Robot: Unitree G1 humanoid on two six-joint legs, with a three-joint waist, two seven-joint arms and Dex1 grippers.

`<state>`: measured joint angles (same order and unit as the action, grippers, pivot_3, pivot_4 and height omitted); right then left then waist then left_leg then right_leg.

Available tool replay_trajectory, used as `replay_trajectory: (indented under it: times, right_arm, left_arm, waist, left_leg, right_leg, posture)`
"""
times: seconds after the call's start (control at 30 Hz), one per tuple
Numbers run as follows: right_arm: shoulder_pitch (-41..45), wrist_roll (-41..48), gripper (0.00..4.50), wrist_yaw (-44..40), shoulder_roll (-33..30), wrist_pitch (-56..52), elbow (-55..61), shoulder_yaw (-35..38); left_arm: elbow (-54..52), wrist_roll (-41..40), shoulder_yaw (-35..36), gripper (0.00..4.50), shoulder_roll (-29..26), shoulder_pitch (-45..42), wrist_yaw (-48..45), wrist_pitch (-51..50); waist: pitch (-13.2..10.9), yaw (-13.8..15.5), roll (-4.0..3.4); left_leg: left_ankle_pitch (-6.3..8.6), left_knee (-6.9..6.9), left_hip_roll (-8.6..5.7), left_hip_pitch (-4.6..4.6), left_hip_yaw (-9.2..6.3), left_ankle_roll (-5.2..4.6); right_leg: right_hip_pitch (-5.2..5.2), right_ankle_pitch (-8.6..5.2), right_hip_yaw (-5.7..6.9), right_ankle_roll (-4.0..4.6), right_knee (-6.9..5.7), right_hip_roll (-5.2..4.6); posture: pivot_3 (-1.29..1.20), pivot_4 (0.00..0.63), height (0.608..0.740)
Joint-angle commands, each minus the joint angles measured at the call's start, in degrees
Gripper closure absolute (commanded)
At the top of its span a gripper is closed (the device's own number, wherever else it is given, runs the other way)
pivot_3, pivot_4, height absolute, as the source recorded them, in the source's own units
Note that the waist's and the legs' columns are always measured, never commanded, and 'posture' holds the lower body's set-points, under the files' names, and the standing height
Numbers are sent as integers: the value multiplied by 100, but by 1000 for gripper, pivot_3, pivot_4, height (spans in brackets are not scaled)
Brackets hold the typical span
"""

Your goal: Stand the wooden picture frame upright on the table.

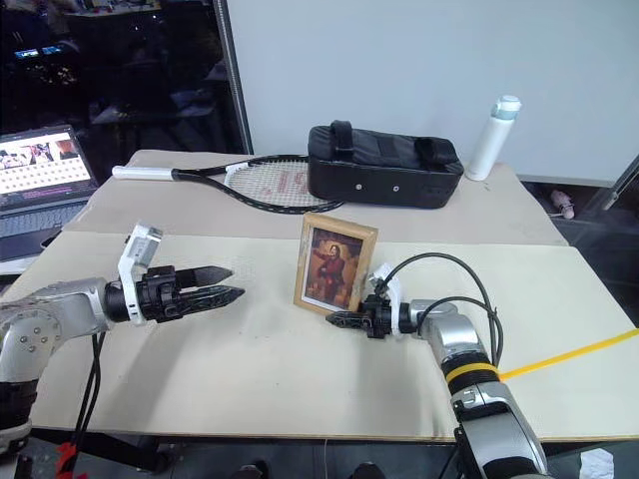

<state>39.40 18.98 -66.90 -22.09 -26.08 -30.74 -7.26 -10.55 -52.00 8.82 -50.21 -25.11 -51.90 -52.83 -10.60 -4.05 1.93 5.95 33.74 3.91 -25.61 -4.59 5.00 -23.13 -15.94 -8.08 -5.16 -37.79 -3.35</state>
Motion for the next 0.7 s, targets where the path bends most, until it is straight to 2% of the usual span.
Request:
replay_trajectory:
  times: [0.03, 0.07, 0.1, 0.13, 0.2, 0.33, 0.6, 0.7]
  right_arm:
    - [-156, -66, 3216, -51, -60, -84, 190, -35]
    - [-178, -74, 3216, -48, -69, -95, 228, -39]
    - [-195, -76, 2208, -44, -73, -111, 260, -39]
    - [-232, -73, 2098, -75, -100, -148, 337, -58]
    - [-304, -79, 1281, -125, -151, -211, 493, -94]
    - [-483, -61, 44, -167, -292, -343, 858, -119]
    - [-1000, -75, 44, -156, -943, -346, 1407, 19]
    - [-1267, -106, 44, -137, -1477, -168, 1481, 316]
  left_arm:
    - [-169, 308, -68, 0, -140, 15, -399, 376]
    - [-150, 339, -68, 0, -136, 5, -445, 414]
    - [-135, 367, -61, 0, -127, -3, -483, 431]
    - [-91, 416, -76, 0, -112, -38, -515, 458]
    - [-33, 499, -103, 0, -86, -80, -576, 497]
    - [49, 655, -193, 0, -10, -147, -687, 579]
    - [203, 808, -248, 0, 104, -303, -917, 641]
    - [232, 923, -275, 0, 104, -258, -985, 752]
  waist:
    - [0, 0, 0]
    - [0, 2, 0]
    - [0, 2, 0]
    - [0, 1, 0]
    - [0, -5, 0]
    - [0, 3, 0]
    - [1, 79, 1]
    - [1, 131, 1]
  left_leg:
    - [0, 0, 0, 0, 0, 0]
    - [0, 0, 0, 0, 0, 0]
    - [0, 0, 0, 0, 0, 0]
    - [0, 0, 1, 0, 0, 0]
    - [0, 0, 1, 0, 1, 0]
    - [0, 4, 2, 1, 0, 0]
    - [1, 4, 0, -2, 1, 0]
    - [1, 5, 0, -1, 1, -1]
  right_leg:
    - [0, 0, 0, 0, 0, 0]
    - [0, 0, 0, 1, 0, 0]
    - [-1, -1, 0, 1, 0, 0]
    - [-1, -1, 0, 1, 0, 0]
    - [0, -1, 0, 0, 0, 0]
    - [1, -2, 0, 0, -1, 0]
    - [4, -4, 0, -4, 7, -1]
    - [7, -4, 0, -4, 10, -3]
  posture:
    - [0, 150, 720]
    - [0, 150, 720]
    - [0, 150, 720]
    - [0, 150, 720]
    - [0, 150, 720]
    - [0, 150, 720]
    - [0, 150, 720]
    - [0, 150, 720]
